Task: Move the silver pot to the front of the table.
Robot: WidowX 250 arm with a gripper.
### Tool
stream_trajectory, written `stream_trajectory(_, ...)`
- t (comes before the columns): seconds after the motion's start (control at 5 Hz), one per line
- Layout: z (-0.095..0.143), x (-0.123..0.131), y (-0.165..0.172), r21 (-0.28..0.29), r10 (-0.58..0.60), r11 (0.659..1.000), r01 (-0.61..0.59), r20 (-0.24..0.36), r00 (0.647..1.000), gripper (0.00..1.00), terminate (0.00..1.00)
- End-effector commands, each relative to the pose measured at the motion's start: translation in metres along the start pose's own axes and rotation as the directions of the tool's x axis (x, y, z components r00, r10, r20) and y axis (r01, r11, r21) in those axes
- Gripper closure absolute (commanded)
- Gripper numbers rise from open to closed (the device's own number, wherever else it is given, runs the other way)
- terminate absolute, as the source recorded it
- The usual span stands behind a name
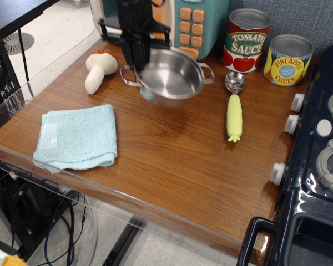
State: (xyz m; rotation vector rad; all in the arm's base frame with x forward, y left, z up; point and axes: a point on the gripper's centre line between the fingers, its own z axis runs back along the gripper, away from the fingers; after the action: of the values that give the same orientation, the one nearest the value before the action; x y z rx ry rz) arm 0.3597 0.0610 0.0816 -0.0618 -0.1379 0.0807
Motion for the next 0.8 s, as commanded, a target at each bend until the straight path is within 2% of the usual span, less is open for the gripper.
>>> stream_trajectory(0.0,0.006,-0.05,-0.042,-0.071,-0.142,0.987,0.142,0.006,0.99,1.0,0.0)
stream_trajectory(0.4,-0.013,-0.09,-0.066,-0.098,-0.237,0.968,0.231,-0.051,0.97,1.0,0.0)
stream_trajectory(0.6,-0.023,-0.097,-0.072,-0.095,-0.264,0.962,0.257,-0.077,0.961,1.0,0.0)
